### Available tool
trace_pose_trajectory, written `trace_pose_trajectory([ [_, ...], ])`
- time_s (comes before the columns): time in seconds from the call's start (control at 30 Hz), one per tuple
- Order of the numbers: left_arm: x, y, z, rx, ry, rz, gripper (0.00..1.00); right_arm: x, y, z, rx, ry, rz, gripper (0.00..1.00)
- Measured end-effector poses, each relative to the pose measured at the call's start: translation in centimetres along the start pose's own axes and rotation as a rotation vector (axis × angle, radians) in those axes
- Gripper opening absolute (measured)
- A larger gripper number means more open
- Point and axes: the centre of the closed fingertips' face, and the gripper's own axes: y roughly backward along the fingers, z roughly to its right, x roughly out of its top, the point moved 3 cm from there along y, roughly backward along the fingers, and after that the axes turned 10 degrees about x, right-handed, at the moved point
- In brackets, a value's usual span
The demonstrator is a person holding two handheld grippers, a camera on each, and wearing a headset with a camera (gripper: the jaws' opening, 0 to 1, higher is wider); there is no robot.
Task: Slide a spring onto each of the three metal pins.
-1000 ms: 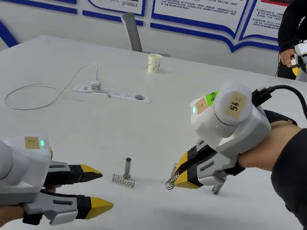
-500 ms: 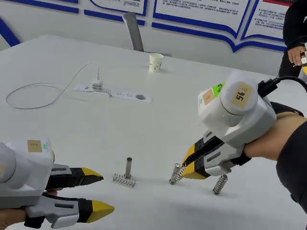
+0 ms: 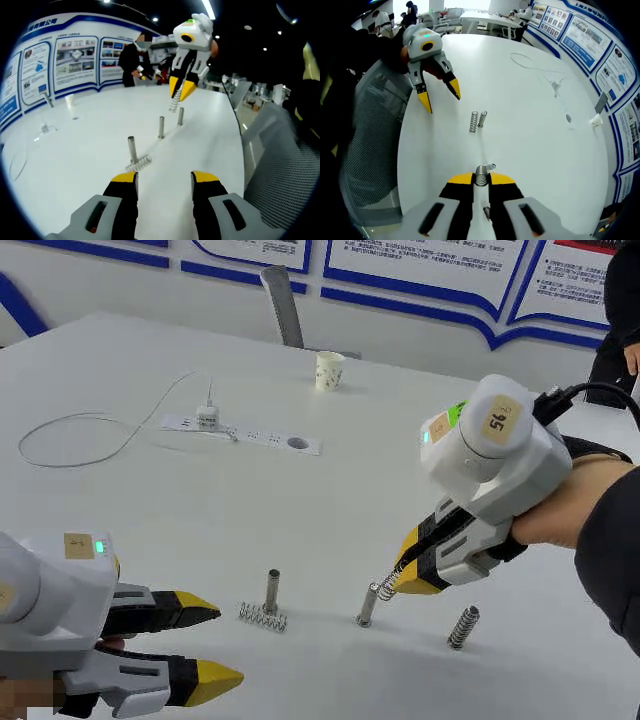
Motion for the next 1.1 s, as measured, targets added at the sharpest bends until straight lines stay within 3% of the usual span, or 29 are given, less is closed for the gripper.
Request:
trace_pose_trajectory([
  [0.43,-0.2,0.1,-0.1,0.002,0.007,0.000,0.43,0.1,-0.7,1.5,0.012,-0.013,-0.023,0.12],
  [1.1,-0.3,0.0,-0.1,0.005,0.014,0.000,0.43,-0.1,-2.2,2.3,0.049,-0.019,-0.066,0.12],
])
